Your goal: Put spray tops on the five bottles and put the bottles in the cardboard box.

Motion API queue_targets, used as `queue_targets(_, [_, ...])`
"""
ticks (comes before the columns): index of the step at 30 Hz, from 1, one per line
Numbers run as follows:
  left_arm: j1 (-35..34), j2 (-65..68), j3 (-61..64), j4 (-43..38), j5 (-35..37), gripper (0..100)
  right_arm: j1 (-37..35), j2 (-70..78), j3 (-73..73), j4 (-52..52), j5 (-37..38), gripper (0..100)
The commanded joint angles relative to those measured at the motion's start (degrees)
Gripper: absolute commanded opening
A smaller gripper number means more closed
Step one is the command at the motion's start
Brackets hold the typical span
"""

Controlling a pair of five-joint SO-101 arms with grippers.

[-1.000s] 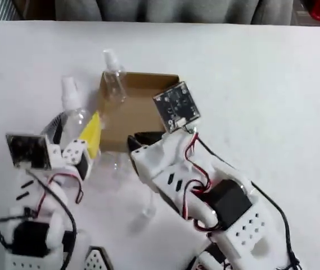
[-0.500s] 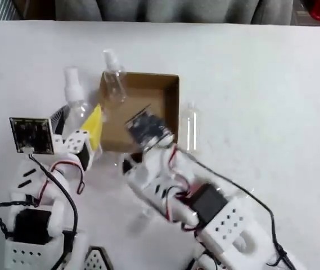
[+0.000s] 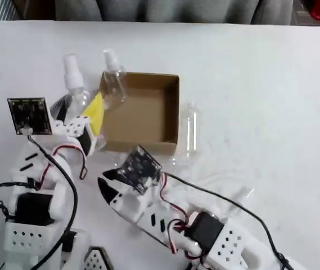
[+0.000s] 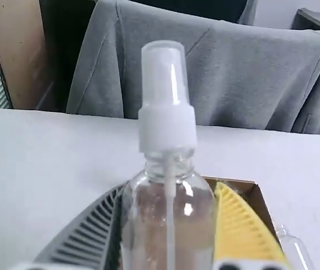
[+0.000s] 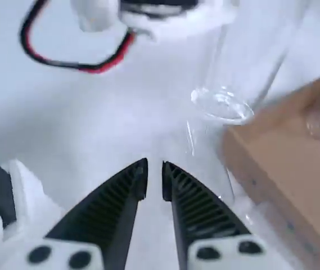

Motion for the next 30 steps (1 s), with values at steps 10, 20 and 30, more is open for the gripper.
queue_targets(10, [7.08,-1.80,-3.60,1.23,0.35,3,-1.54,-6.37,10.20,-22.29,0.18,1.9])
queue_targets(20, [11.21,-16.57,3.08,2.11,0.35,3,4.44,-6.37,13.01,-27.38,0.09,1.9])
queue_targets(30, [10.68,-18.15,3.78,4.13,0.26,3,8.31,-6.37,13.01,-27.38,-4.31,1.9])
